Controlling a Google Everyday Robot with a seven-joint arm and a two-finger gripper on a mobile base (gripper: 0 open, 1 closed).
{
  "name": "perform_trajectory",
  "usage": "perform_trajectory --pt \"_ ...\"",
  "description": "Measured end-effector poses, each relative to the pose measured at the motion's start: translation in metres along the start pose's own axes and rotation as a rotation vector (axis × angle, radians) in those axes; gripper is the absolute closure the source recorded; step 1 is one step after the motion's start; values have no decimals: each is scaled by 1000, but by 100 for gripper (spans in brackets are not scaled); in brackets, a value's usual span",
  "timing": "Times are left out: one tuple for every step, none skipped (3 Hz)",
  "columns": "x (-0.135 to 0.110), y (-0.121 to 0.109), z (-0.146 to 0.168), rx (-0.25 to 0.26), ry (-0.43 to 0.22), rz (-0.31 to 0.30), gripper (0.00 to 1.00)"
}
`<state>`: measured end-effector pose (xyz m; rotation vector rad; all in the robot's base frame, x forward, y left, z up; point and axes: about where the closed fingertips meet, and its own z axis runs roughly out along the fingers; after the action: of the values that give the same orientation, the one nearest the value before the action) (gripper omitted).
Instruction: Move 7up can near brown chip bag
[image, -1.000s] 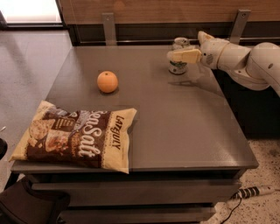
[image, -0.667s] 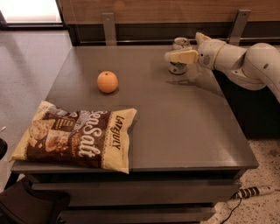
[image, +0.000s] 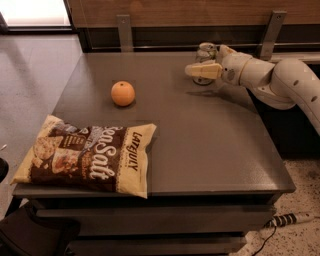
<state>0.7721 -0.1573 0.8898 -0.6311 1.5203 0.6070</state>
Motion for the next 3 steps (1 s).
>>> perform_trajectory --pt "0 2 3 -5 0 0 17" --pt "0 5 6 -11 -1 1 49" --pt "0 7 8 -15 -1 2 72"
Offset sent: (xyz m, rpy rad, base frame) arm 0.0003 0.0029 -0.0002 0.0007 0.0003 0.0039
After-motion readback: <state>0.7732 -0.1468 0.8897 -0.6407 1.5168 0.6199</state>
